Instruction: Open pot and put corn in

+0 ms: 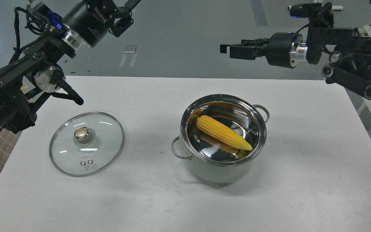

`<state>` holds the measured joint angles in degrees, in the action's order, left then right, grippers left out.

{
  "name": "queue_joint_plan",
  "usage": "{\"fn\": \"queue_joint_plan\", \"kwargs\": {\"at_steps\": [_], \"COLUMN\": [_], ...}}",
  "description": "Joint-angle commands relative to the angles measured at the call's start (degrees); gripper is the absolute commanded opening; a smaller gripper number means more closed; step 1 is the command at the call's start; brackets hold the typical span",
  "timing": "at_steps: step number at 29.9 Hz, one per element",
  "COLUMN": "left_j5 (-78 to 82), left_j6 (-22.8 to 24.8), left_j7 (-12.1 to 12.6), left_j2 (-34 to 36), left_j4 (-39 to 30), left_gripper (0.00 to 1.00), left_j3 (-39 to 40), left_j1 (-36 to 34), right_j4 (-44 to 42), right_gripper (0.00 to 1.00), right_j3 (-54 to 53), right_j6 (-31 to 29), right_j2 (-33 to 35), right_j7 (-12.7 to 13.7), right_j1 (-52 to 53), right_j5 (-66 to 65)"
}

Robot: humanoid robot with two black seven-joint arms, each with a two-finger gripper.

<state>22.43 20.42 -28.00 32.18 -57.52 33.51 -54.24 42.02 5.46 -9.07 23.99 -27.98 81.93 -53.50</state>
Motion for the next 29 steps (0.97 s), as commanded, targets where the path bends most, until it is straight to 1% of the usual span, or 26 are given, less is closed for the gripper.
{"fn": "queue_joint_plan", "kwargs": {"at_steps": [1, 2, 3, 4, 5, 8, 9, 11, 15, 17, 25, 29], "left_j5": [-0.63, -0.64, -0.64, -0.64, -0.64, -0.64, -0.55, -0.64, -0.64, -0.64, -0.72, -0.72], "left_j6": [0.58, 0.58, 0.67, 1.37, 1.37, 5.58, 7.16, 7.58, 7.58, 7.58, 7.58, 7.58], "left_j7": [1.53, 2.94, 5.04, 5.67, 5.67, 5.59, 5.41, 4.97, 4.71, 4.62, 2.78, 2.69], "left_j2": [-2.2, -2.65, -3.52, -4.31, -4.32, -7.04, -8.87, -11.69, -15.39, -16.44, -18.3, -18.56], "left_j4": [2.84, 3.38, 4.43, 5.39, 5.4, 8.47, 10.66, 14.43, 19.8, 21.48, 22.19, 22.1], "left_gripper": [0.98, 0.98, 0.98, 0.98, 0.98, 0.98, 0.98, 0.98, 0.98, 0.98, 0.99, 0.99], "left_j3": [0.07, 0.07, 0.07, 0.07, 0.07, 0.24, 0.85, 1.99, 5.15, 6.3, 7.36, 7.62], "left_j1": [0.1, 0.1, 0.19, 0.63, 0.63, 2.12, 2.65, 3.44, 3.97, 4.58, 7.31, 7.57], "right_j4": [-5.53, -6.07, -7.03, -7.47, -7.48, -7.04, -6.69, -6.69, -6.77, -7.3, -6.78, -6.86], "right_gripper": [1.0, 1.0, 1.0, 1.0, 1.0, 1.0, 1.0, 1.0, 1.0, 1.0, 1.0, 1.0], "right_j3": [-7.02, -8.44, -11.15, -13.44, -13.46, -18.02, -19.94, -23.45, -28.83, -29.63, -33.14, -34.38], "right_j6": [0.11, 0.02, -0.24, -0.33, -0.33, -0.77, -0.95, -1.56, -2.97, -2.97, -2.97, -2.97], "right_j2": [-1.05, -1.32, -1.67, -1.67, -1.67, -1.84, -2.11, -3.16, -6.23, -7.11, -9.05, -9.05], "right_j7": [-0.02, -0.02, -0.02, -0.02, -0.02, -0.02, -0.02, -0.02, -0.02, -0.02, -0.02, -0.02], "right_j1": [-3.95, -4.75, -6.5, -8.26, -8.27, -13.01, -15.02, -17.83, -22.67, -24.0, -26.9, -27.78], "right_j5": [12.85, 14.9, 18.66, 22.09, 22.13, 28.09, 29.76, 31.17, 31.62, 31.62, 31.71, 31.62]}}
